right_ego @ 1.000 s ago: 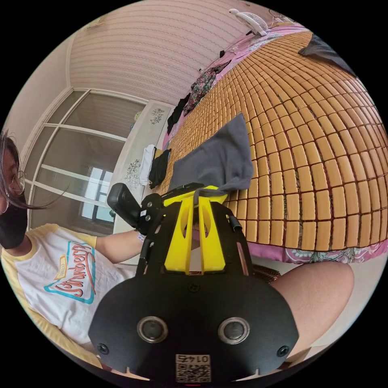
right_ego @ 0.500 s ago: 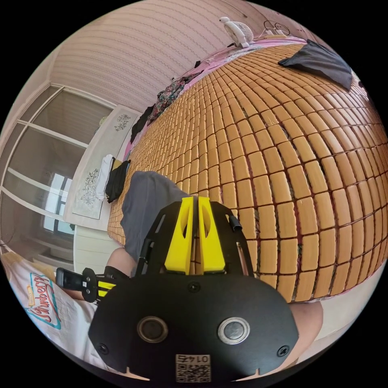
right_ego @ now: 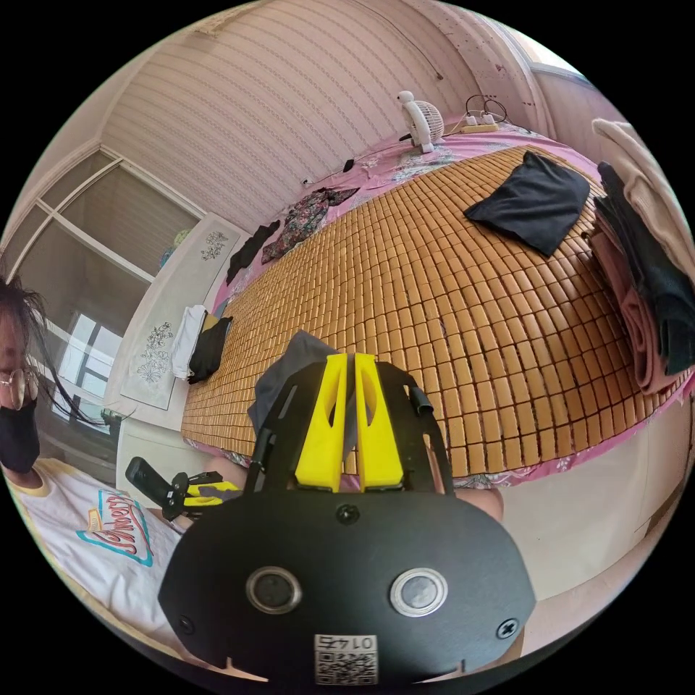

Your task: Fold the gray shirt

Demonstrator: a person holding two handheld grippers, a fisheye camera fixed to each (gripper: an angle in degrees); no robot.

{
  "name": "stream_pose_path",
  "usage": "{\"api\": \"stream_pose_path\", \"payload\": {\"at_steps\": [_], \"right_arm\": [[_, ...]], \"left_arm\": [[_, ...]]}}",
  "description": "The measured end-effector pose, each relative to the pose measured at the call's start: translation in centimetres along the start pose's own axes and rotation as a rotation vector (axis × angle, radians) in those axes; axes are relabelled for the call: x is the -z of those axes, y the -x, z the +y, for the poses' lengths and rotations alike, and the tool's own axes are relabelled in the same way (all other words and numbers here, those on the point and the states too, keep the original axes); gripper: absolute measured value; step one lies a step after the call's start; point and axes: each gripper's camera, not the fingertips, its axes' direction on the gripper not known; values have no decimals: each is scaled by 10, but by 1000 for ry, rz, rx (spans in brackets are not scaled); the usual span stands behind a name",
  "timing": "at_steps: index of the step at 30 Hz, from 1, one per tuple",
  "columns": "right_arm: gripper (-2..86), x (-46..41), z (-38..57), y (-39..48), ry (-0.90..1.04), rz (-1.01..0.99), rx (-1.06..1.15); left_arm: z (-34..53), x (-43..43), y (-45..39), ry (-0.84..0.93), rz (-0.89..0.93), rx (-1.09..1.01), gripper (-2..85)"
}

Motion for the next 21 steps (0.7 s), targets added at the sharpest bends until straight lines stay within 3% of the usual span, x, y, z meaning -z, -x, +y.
{"api": "stream_pose_path", "payload": {"at_steps": [5,7,10,15,21], "right_arm": [[20,-96,-49,94,36,-93,119],[24,-141,-62,119,65,-145,132],[30,-200,-62,154,99,-66,234],[39,-258,-41,168,177,101,371],[49,-327,-16,179,332,222,503]], "left_arm": [[15,71,87,-127,-147,223,72],[32,98,142,-132,-286,358,108],[63,126,208,-92,-394,599,131],[95,146,246,-79,-490,625,117],[87,108,253,10,-373,571,72]]}}
